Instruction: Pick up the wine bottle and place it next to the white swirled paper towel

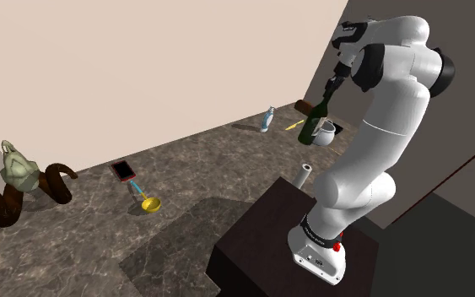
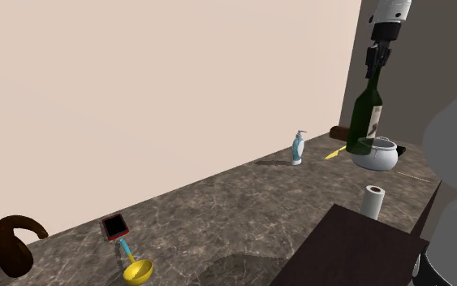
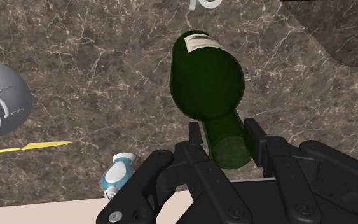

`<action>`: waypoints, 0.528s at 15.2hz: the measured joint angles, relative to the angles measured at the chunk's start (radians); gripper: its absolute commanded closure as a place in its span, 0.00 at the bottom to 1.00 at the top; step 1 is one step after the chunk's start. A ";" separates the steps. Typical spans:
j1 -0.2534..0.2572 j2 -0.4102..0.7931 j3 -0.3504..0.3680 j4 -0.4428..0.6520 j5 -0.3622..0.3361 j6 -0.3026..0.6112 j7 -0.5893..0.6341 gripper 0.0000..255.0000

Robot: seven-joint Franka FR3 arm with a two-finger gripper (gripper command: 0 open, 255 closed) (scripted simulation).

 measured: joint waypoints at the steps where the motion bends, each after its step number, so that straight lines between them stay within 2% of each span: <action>1: 0.001 -0.002 0.000 -0.015 -0.001 0.013 -0.001 1.00; 8: 0.003 0.010 0.004 -0.095 0.009 0.103 -0.012 1.00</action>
